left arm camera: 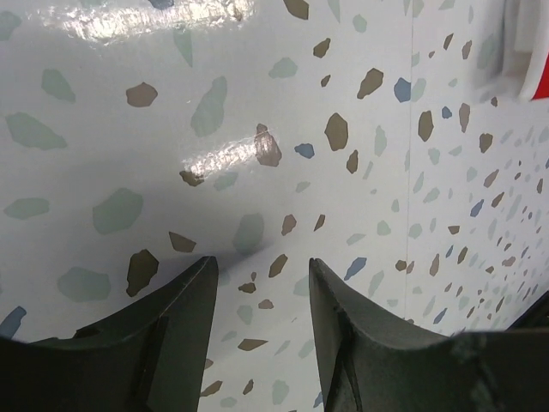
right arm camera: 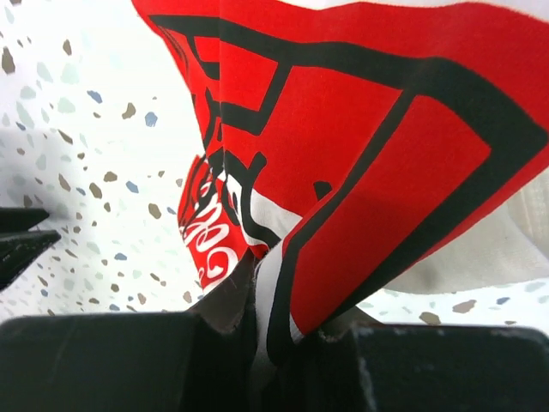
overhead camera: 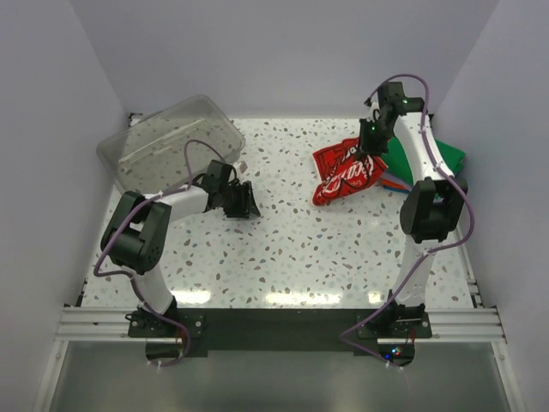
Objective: Fold and stack the t-shirts
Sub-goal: Neatly place the folded tshirt to the corner
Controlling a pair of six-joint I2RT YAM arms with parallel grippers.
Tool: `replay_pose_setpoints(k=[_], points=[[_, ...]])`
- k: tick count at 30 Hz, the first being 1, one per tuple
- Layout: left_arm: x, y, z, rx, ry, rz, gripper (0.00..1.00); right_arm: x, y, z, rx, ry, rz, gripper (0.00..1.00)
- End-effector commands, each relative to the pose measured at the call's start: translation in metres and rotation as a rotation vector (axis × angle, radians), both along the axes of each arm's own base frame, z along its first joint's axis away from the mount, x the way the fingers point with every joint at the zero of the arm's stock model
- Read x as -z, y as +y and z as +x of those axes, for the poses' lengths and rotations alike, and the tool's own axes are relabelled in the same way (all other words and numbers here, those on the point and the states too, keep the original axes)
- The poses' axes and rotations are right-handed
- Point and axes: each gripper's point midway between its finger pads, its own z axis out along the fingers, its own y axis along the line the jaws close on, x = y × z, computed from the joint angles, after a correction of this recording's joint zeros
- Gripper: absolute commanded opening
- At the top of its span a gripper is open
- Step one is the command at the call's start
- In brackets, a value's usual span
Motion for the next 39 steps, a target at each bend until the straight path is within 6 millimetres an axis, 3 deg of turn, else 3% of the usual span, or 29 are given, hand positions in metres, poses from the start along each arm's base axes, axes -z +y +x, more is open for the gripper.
replay_pose_setpoints(k=[1,8,12,13,20,26,39], points=[[0.002,0.006,-0.006,0.006,-0.009,0.011,0.52,-0.039,-0.017,0.008,0.029,-0.094,-0.021,0.0],[0.007,0.007,-0.012,-0.005,0.007,0.004,0.52,-0.073,-0.029,0.036,0.083,-0.203,0.014,0.0],[0.012,0.01,-0.016,-0.009,0.02,0.013,0.52,-0.081,-0.028,0.052,0.121,-0.24,0.04,0.0],[0.013,0.01,-0.017,-0.01,0.022,0.016,0.52,-0.085,-0.041,0.056,0.154,-0.252,0.055,0.0],[0.015,0.012,-0.021,-0.023,0.03,0.017,0.52,-0.132,-0.063,0.076,0.234,-0.403,0.133,0.0],[0.008,0.01,-0.019,-0.021,0.018,0.002,0.52,-0.158,-0.094,0.073,0.286,-0.472,0.173,0.0],[-0.007,0.008,-0.018,-0.024,0.0,-0.015,0.52,-0.159,-0.153,0.051,0.359,-0.481,0.155,0.0]])
